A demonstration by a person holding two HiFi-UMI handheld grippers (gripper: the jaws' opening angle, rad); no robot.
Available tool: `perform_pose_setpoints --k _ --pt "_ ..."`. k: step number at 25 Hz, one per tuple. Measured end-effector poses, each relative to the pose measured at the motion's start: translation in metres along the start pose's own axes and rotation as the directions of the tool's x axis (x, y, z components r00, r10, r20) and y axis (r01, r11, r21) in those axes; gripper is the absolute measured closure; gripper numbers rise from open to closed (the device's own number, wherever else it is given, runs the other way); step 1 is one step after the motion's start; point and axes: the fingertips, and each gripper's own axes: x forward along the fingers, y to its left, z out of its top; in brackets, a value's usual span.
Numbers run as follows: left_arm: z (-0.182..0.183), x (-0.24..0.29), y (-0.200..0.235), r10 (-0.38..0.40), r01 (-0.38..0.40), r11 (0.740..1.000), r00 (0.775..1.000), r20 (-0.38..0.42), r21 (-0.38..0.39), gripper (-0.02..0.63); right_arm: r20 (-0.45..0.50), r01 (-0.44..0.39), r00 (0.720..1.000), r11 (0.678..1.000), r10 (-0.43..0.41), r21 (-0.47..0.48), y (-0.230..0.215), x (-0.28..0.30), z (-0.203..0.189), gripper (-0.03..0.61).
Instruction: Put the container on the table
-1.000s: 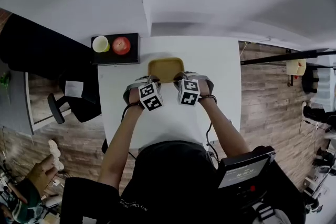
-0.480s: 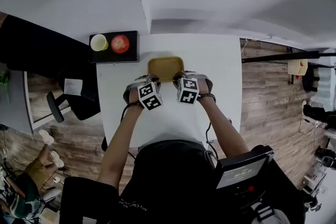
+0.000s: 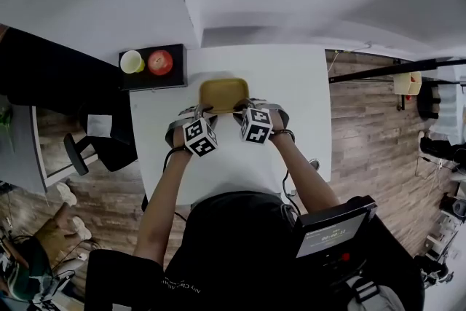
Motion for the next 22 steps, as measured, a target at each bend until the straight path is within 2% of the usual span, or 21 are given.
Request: perform_pose_setpoints --k 5,22 --pt "0.003 -0.012 0.001 0.010 -0.009 1.000 1.000 0.021 -0.029 0.488 0.022 0.022 1.000 1.000 -0.022 0.008 0.001 -0.010 0.008 0.466" --pt "0.035 -0.053 -0.021 0.054 -0.041 0.994 0.991 0.121 -0.102 0.489 0.106 0.111 0.988 0.994 -0.112 0.014 0.016 -0.057 0.029 0.482"
